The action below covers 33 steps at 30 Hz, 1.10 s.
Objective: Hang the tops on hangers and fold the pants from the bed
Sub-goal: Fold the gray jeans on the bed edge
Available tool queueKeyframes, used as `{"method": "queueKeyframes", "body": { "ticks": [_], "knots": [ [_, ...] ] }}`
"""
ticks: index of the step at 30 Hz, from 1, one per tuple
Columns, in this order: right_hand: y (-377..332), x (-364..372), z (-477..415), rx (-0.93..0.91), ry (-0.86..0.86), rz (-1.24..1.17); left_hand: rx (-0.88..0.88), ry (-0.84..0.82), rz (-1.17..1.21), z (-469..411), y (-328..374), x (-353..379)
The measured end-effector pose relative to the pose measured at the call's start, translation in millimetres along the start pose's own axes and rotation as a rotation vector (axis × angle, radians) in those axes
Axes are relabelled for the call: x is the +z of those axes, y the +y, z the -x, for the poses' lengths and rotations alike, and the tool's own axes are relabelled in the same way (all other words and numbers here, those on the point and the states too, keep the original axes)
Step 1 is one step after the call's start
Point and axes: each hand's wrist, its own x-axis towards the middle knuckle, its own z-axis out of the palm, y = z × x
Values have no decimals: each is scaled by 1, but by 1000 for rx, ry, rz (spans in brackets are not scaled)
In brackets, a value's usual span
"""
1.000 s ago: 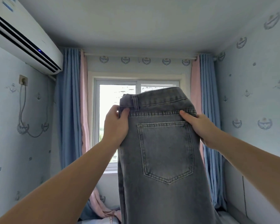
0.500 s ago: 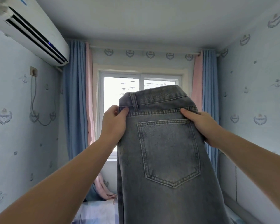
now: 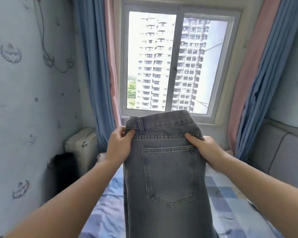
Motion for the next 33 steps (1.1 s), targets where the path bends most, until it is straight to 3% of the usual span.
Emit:
{"method": "queueKeyframes", "body": {
  "ticks": [11, 22, 29, 33],
  "knots": [
    [236, 142, -194, 328, -96, 158, -450, -81, -129, -103, -319, 30],
    [488, 265, -406, 416, 8, 146, -554, -44, -290, -223, -650, 97],
    [628, 322, -454, 426, 87, 261, -642, -62, -436, -222, -799, 116],
    [690, 337, -413, 564, 19, 368, -772, -188, -599, -157, -844, 113]
  ]
}}
